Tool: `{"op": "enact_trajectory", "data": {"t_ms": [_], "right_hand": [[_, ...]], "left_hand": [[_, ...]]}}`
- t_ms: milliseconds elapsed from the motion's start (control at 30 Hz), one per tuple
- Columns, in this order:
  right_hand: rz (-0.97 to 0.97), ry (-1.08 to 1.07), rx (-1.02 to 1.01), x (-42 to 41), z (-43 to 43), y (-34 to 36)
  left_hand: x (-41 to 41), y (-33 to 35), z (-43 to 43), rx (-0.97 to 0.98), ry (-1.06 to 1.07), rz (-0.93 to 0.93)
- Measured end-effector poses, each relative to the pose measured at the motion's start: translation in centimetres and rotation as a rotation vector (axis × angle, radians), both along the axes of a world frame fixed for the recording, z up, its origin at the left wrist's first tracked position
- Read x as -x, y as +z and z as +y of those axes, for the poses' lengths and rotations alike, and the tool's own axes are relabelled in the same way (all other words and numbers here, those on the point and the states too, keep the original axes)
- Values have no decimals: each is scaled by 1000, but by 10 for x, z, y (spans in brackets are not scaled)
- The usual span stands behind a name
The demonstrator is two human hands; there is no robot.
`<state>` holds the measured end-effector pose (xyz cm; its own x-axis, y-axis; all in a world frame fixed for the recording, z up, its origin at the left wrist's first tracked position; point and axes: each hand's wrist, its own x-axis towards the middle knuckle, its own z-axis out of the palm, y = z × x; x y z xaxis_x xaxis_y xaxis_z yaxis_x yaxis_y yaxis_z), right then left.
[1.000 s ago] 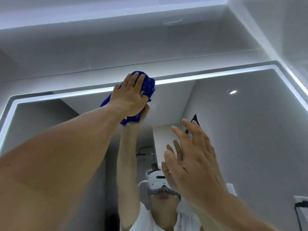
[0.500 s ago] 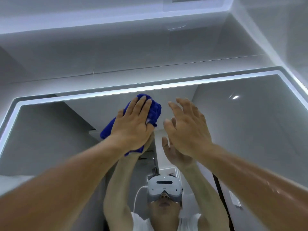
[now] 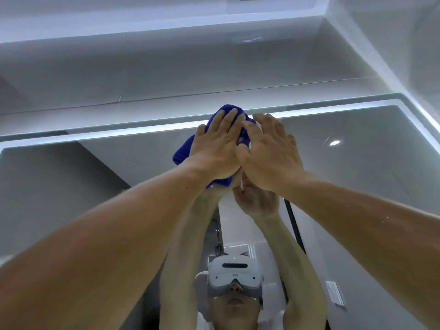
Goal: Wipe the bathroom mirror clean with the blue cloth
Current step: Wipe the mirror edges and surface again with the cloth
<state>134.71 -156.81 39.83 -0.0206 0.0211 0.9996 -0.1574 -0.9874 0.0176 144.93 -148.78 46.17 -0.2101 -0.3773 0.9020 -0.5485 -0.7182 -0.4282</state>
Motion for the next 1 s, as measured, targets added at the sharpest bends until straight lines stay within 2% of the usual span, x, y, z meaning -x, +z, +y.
{"op": "enact_trajectory", "data": {"t_ms": [333,767,1000], "right_hand": [[65,-23,-60,-24,37,13],[72,-23,-23,-79,153,20],[92,2,15,-100,181,11]], "left_hand": [[-47,10,92,137,22,41],[-126,-8,250,274,14,151],[-132,-15,262,350,-22,233]]}}
